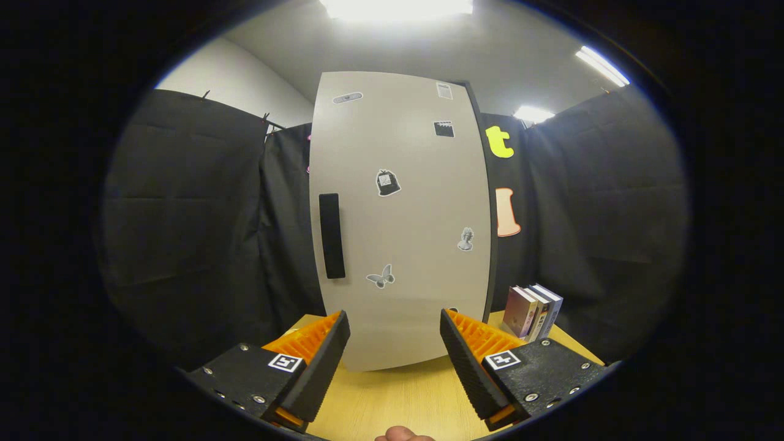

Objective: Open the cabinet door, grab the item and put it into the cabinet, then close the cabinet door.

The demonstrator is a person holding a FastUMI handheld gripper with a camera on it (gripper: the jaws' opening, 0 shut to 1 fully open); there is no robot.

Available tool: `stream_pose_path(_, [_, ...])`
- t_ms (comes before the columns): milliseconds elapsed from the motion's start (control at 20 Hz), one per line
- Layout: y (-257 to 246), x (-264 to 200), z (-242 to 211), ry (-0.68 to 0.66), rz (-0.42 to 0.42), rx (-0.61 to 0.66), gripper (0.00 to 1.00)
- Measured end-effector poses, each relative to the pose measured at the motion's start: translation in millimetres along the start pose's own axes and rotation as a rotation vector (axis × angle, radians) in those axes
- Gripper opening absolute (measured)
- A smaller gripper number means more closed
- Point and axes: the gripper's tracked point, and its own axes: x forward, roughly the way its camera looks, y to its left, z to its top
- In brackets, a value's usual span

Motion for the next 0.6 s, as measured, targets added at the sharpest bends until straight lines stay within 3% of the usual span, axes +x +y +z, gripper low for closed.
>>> stream_pose_path(600, [-2.4,1.2,3.4,-0.022,0.003,0.023,0.92])
